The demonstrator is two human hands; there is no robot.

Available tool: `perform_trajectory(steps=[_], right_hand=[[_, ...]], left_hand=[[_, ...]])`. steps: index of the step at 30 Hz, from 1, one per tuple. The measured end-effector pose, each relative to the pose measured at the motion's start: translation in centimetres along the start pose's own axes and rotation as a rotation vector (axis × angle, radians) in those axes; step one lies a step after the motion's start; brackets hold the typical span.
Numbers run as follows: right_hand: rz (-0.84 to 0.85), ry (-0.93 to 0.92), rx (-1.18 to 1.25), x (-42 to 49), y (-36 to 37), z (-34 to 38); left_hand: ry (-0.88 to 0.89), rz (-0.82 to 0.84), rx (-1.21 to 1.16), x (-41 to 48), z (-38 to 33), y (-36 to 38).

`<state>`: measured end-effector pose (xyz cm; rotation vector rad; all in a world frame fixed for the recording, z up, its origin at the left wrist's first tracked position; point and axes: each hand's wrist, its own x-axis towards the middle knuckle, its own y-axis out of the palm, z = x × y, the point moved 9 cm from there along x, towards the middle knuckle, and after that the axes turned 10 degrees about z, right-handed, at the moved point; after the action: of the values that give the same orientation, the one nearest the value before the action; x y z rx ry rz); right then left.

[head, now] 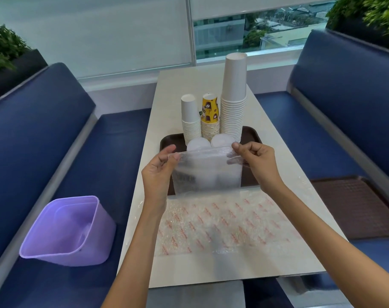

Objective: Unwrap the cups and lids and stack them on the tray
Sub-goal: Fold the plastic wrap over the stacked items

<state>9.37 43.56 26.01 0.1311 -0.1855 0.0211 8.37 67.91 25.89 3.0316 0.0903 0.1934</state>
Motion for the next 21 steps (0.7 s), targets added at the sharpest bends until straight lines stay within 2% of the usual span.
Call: perform_trajectory(steps=[9,12,15,19,21], right_hand=[[-0.039,0.140,0.154,0.0,-0.8,-1.4],[0.060,0.332,0.227,-0.6,-0.2,-3.9],[0.209,0.475,0.158,-1.9,0.7,-5.9],[0.219,0.451,0.075,-2.3,0.7,-6.1],[0.196,0.433,0.049,-2.0,0.2,-6.0]], left_hand=[[-0.003,-0.140,-0.048,1.0,1.0,0.7],[0.006,-0.179,-0.009,1.2,1.4,0.6],[0.008,-0.185,-0.006,1.2,1.9,0.7],[-0.021,-0.177,0.051,0.9,2.4,0.7],[-0.092,-0.135,0.048,0.9,3.0,0.8]])
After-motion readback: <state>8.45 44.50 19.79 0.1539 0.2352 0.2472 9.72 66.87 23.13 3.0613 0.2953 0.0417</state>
